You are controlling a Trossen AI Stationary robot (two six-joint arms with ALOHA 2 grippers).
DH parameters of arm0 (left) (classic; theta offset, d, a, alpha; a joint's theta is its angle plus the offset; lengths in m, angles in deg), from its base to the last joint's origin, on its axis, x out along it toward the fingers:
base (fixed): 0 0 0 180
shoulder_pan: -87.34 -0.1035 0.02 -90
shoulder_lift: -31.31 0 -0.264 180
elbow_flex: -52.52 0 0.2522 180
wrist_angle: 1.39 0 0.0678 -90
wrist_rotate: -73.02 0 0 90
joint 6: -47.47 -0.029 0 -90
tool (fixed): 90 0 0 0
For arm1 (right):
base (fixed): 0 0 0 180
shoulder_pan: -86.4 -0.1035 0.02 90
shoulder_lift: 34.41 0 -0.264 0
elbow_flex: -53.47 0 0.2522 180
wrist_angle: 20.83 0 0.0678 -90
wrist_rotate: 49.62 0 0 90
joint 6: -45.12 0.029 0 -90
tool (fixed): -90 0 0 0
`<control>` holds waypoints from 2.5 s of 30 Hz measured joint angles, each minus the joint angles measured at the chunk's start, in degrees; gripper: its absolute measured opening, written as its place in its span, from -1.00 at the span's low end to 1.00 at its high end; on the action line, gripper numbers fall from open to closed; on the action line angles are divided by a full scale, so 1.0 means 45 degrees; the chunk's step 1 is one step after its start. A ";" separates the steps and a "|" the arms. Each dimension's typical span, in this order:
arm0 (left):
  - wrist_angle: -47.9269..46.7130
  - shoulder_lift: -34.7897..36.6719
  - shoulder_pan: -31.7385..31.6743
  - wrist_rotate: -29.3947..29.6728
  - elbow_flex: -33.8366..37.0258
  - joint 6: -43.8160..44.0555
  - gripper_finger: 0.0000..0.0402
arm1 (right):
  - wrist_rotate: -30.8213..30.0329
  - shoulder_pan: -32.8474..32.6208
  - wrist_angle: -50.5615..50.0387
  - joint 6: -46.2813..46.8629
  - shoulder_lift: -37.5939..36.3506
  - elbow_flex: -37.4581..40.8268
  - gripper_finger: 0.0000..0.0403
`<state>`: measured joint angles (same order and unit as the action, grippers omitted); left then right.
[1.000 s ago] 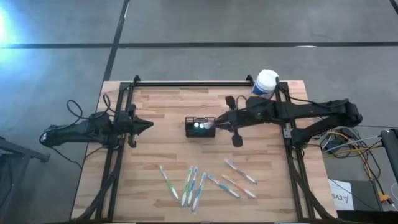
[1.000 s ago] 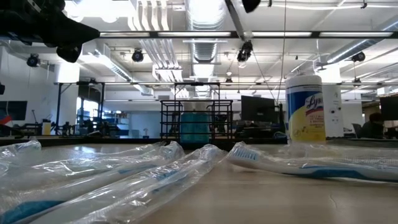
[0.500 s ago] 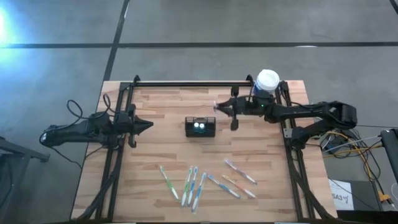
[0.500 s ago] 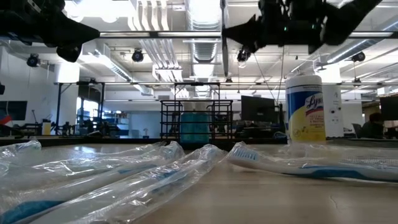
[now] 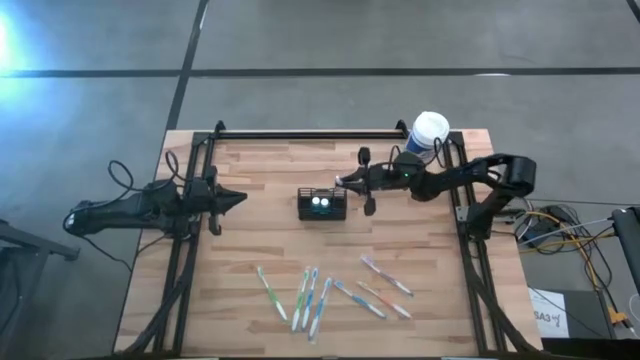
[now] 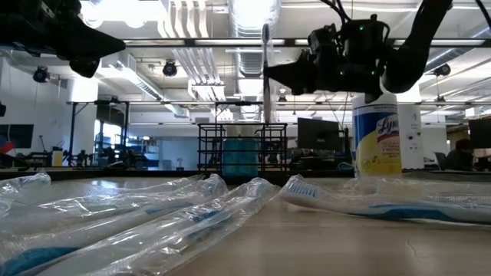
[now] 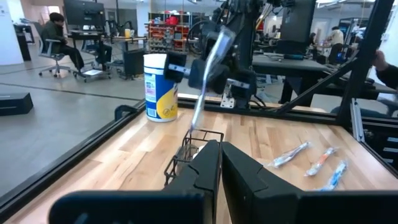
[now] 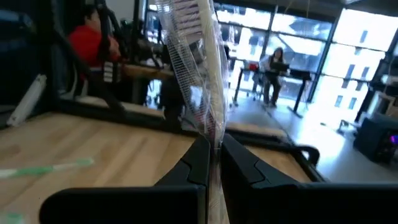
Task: Pick & Place toothbrushing station
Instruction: Put the top purple toothbrush in the wire organizer, then put the purple toothbrush in the wire organizer
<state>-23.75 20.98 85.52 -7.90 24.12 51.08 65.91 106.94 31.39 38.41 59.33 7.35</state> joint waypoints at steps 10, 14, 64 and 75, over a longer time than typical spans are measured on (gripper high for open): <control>-0.0019 -0.0005 0.0000 0.0000 0.0000 0.0015 -0.88 | 0.0507 0.0139 0.0112 0.0403 0.0207 0.0101 -0.94; -0.0019 -0.0005 0.0000 0.0000 0.0000 0.0052 -0.88 | 0.0508 0.0163 -0.0597 0.0566 0.0221 0.0120 -0.94; 0.0000 -0.0005 -0.0005 0.0000 0.0000 0.0204 -0.88 | -0.0037 0.0279 -0.0137 0.2648 0.1810 0.0149 -0.22; 0.0044 0.0000 0.0004 0.0000 0.0000 0.0257 -0.88 | 0.0660 0.0241 -0.4116 0.2328 -0.3333 0.0149 -0.07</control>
<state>-23.56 20.98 85.54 -7.90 24.12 52.24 68.89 108.03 12.87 48.88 44.33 8.02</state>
